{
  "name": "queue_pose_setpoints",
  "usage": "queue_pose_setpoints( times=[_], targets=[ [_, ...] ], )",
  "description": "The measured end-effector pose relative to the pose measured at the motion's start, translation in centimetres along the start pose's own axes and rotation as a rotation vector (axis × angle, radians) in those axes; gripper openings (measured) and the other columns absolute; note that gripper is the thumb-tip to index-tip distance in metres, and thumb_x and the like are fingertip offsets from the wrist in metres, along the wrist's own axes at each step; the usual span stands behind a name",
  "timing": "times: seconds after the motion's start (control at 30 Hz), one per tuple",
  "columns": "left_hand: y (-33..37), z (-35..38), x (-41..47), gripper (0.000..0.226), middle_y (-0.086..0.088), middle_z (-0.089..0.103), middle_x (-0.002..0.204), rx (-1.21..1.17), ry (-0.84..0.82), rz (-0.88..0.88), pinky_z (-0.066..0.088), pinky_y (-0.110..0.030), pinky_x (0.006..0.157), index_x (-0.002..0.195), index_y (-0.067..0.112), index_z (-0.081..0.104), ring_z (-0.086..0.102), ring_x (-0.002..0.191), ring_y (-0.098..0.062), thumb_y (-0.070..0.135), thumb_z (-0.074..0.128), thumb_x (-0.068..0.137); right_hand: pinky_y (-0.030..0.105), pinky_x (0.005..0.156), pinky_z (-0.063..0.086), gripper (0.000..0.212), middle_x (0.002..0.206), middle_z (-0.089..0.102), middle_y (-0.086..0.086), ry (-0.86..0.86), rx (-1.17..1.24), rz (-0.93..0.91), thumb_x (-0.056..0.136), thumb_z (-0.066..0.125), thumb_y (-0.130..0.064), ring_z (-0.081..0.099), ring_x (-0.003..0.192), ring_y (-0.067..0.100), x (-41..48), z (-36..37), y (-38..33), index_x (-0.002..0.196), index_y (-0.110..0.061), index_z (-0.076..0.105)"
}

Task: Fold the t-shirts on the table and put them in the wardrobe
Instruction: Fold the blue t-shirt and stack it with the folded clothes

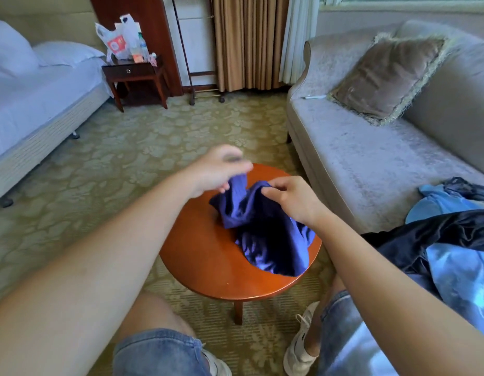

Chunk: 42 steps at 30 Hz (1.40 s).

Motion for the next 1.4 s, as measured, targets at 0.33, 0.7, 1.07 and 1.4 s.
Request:
queue_pose_setpoints(
  times=[0.33,0.7,1.07,1.4],
  targets=[
    [-0.7,3.5,1.3,0.023,-0.007,0.045,0.076,0.251,-0.202,0.035,0.040,-0.024,0.058,0.078,0.012,0.057,0.043,0.065,-0.018,0.027,0.060,0.096,0.025,0.059,0.034,0.025,0.062,0.047,-0.004,-0.167,-0.139,0.082,0.086,0.067,-0.011,0.041,0.057,0.008,-0.4,-3.6,2.3,0.064,-0.010,0.054],
    [-3.7,0.9,3.2,0.015,-0.011,0.050,0.079,0.030,0.265,-0.029,0.046,-0.025,0.056,0.089,0.010,0.058,0.051,0.065,-0.021,0.022,0.056,0.098,0.023,0.047,0.036,0.045,0.046,0.037,0.000,-0.080,-0.025,0.298,0.094,0.064,-0.028,0.037,0.044,0.018,1.5,-3.5,6.2,0.057,-0.013,0.043],
    [-3.7,-2.4,1.2,0.024,-0.016,0.058,0.097,-0.684,0.388,-0.162,0.057,-0.016,0.063,0.105,-0.001,0.058,0.060,0.089,-0.020,-0.015,0.059,0.085,0.038,0.072,0.038,0.017,0.075,0.059,0.007,0.273,0.690,0.317,0.081,0.072,-0.023,0.049,0.076,0.023,2.9,-2.6,5.1,0.065,-0.016,0.067],
    [-2.6,-10.1,-3.7,0.028,-0.015,0.062,0.103,-0.507,0.638,-0.077,0.058,-0.019,0.064,0.117,0.002,0.055,0.068,0.054,-0.011,0.014,0.064,0.094,0.029,0.061,0.037,0.025,0.070,0.048,0.004,0.498,0.779,0.274,0.094,0.060,-0.018,0.046,0.069,0.017,2.3,-5.5,0.5,0.070,-0.019,0.053]
  ],
)
Point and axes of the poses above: each hand's wrist, its own x-axis towards the middle knuckle, its own z-axis out of the palm, y = z × x, the point moved 5 cm from there along x, towards the middle knuckle
